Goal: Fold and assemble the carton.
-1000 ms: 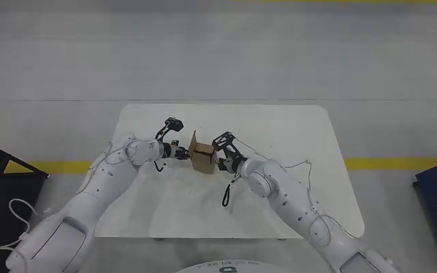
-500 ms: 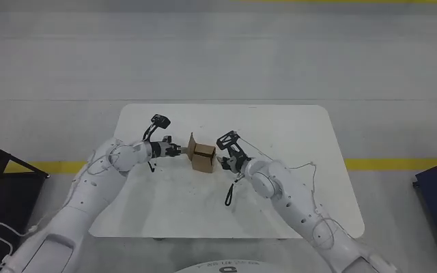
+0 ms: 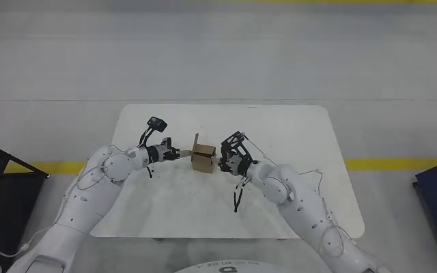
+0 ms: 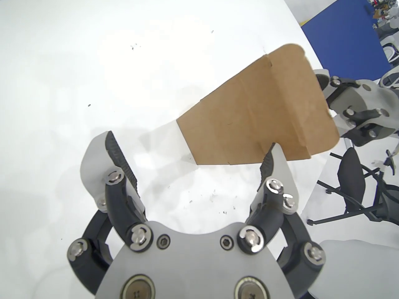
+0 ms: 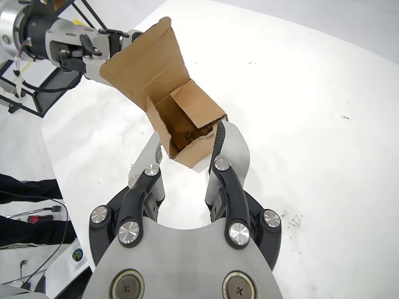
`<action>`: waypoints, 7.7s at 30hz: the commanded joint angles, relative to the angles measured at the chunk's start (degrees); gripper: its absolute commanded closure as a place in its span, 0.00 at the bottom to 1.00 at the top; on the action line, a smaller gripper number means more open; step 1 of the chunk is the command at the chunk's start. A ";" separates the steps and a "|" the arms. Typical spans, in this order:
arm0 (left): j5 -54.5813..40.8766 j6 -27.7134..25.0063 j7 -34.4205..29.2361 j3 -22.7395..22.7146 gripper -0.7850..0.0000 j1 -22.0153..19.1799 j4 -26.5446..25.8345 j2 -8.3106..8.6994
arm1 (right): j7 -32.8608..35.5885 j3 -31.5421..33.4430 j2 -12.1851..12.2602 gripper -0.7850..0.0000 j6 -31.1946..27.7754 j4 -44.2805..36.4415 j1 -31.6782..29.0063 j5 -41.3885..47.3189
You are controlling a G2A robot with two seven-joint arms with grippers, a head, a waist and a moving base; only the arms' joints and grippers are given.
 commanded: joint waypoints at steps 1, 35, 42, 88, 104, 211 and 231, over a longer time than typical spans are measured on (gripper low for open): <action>0.02 0.20 -0.11 -0.14 0.00 0.16 -0.27 0.04 | 1.67 -1.16 -0.27 0.54 2.94 0.22 1.00 -1.75; 1.98 7.77 -3.83 5.93 0.00 -3.96 0.74 -2.04 | 11.11 -11.91 -4.84 0.53 16.50 9.24 12.30 -4.22; 3.99 10.41 -4.45 10.52 0.00 -6.66 3.98 -3.75 | 8.96 -9.68 -4.63 0.52 14.66 9.64 10.86 -1.61; 4.76 6.53 -1.51 5.57 0.00 -3.65 1.48 -3.08 | 5.45 -7.03 -2.87 0.62 20.12 -11.32 0.18 -16.61; 4.04 5.83 -1.59 5.41 0.00 -3.72 2.92 -3.30 | 10.85 -11.53 -5.69 0.55 23.37 -2.80 8.00 -14.08; 5.63 12.29 0.53 4.50 0.00 -3.86 4.95 -4.29 | 9.36 0.29 -6.18 0.00 16.54 13.25 9.53 15.81; 3.76 10.63 2.21 5.12 0.00 -5.77 8.65 -5.43 | 8.44 3.14 -5.78 0.00 16.24 16.02 9.54 19.54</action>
